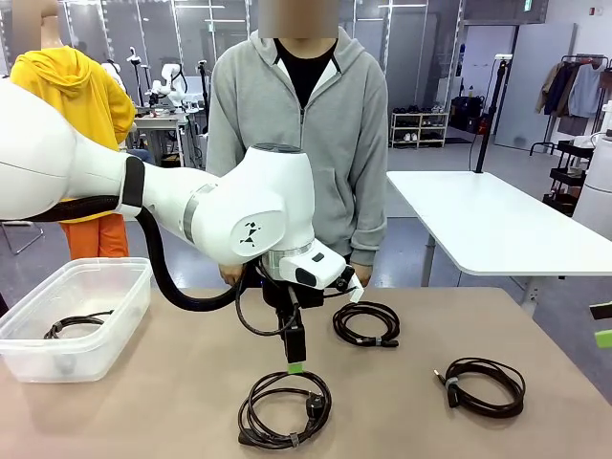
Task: Organize and store the cables.
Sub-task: Place the Power Cable into the Organizing box.
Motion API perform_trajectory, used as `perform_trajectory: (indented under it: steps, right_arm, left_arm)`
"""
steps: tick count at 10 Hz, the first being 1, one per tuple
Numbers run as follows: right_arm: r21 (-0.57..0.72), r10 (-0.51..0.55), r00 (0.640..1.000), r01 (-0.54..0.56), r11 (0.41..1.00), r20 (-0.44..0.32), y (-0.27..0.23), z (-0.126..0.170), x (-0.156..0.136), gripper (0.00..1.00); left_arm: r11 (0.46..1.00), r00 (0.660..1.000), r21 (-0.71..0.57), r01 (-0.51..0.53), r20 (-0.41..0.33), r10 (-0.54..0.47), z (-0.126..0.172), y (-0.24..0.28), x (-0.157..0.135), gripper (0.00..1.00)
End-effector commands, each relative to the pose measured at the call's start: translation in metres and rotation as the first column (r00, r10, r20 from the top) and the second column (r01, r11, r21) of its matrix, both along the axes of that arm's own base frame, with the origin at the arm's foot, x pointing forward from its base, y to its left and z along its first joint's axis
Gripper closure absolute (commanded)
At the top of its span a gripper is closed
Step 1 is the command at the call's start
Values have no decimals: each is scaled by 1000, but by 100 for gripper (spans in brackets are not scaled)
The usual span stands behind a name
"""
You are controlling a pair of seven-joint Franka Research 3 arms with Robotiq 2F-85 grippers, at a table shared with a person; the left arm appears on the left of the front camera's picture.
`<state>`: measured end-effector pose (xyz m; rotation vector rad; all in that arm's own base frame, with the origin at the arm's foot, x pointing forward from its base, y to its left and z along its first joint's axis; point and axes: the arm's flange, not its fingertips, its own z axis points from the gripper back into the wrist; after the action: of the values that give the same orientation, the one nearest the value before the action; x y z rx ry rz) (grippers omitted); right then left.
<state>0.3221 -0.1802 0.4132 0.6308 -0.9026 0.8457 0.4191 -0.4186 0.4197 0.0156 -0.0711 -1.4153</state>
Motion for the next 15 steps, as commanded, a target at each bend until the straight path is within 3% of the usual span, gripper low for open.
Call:
perform_trajectory:
  steps: [1,5,6,7,8,11,13,15]
  right_arm:
    - [2,8,1000,-8,1000,24,-2,-1,1,0]
    - [2,8,1000,-8,1000,24,-2,-1,1,0]
    - [2,8,1000,-8,1000,24,-2,-1,1,0]
    - [2,8,1000,-8,1000,24,-2,-1,1,0]
    - [2,8,1000,-8,1000,24,-2,-1,1,0]
    - [2,8,1000,-8,1000,24,-2,-1,1,0]
    - [2,8,1000,-8,1000,24,-2,-1,1,0]
    - [2,8,1000,-8,1000,24,-2,-1,1,0]
  left_arm:
    - [1000,1000,-3,2,7,-2,0,0,0,0]
    - [1000,1000,0,0,0,0,0,0,0,0]
    - [998,999,-45,51,17,-50,20,-16,-39,0]
    - [999,999,-37,-13,47,15,37,-9,-63,0]
    - [997,999,-68,-31,14,32,46,-1,-87,0]
    - [998,998,-56,-17,-54,14,22,10,-116,0]
    - [999,999,-19,-31,-17,31,5,28,-136,0]
    - [998,998,-59,-9,58,12,-20,32,-134,0]
